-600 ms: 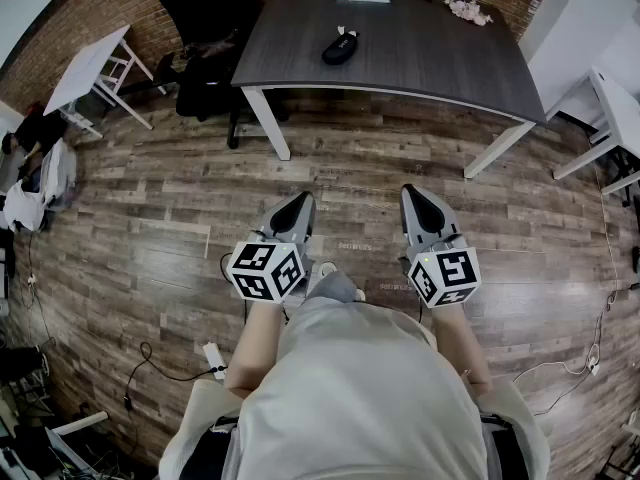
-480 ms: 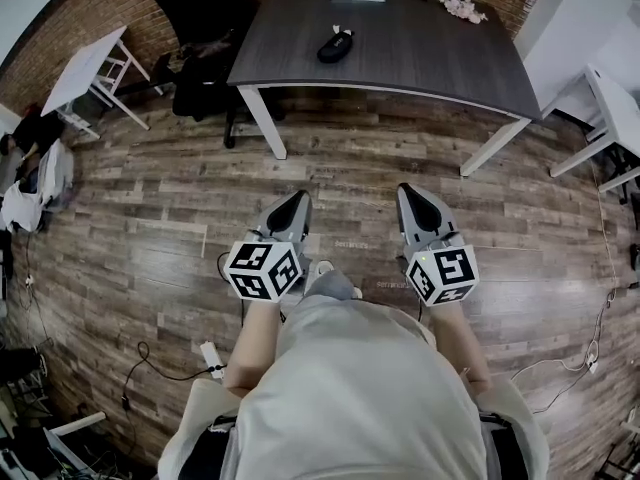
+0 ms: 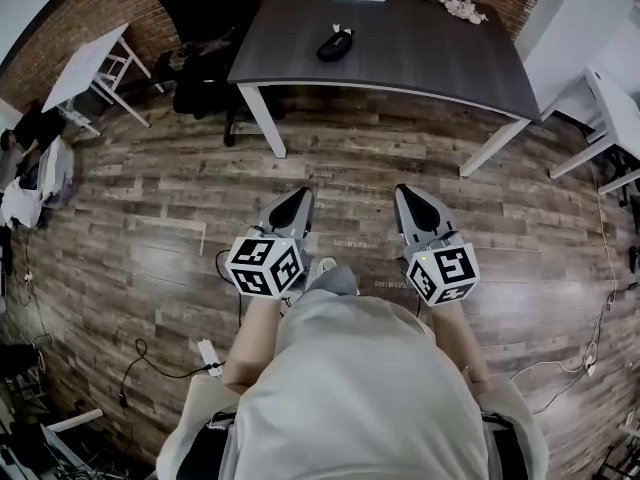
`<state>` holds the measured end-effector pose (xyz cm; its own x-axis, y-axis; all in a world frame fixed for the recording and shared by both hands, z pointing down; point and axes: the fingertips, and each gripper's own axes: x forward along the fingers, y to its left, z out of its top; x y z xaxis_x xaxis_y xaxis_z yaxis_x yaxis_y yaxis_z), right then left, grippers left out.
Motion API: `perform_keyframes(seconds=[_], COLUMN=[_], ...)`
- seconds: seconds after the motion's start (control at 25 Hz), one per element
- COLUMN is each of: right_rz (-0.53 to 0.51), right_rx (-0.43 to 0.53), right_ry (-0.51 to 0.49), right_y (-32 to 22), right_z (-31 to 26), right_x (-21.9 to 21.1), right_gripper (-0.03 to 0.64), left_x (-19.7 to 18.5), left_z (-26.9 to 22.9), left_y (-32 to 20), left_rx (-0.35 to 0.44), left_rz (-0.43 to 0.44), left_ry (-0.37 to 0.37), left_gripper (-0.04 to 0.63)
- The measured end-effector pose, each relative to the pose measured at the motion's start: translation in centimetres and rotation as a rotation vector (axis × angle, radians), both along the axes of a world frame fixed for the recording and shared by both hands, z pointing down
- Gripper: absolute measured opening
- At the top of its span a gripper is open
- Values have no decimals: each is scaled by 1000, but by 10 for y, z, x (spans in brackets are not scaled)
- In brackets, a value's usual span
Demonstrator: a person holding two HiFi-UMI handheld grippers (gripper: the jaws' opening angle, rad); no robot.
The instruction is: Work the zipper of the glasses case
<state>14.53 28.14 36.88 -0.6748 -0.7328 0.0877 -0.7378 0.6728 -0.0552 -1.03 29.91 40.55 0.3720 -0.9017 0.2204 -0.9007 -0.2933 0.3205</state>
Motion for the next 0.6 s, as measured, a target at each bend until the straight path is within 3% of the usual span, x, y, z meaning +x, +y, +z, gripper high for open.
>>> perform_keyframes(seconds=[0.12, 0.2, 0.28, 0.6], right_rz=[-17, -36, -57, -90], right_rx=[-8, -12, -22, -47], right_ry=[-9, 2, -1, -16], right_y=[-1, -4, -9, -56], right_z=[3, 6, 8, 13], right_x=[-1, -4, -7, -25], right_gripper=[13, 88, 114, 333], left_x=[1, 1, 2, 5], left_z=[1, 1, 2, 6], left_y=[-4, -10, -16, -66], left_rx=[1, 0, -6, -26], left_rz=[3, 7, 20, 88], left_ry=[4, 8, 6, 44], left_gripper=[11, 12, 27, 293])
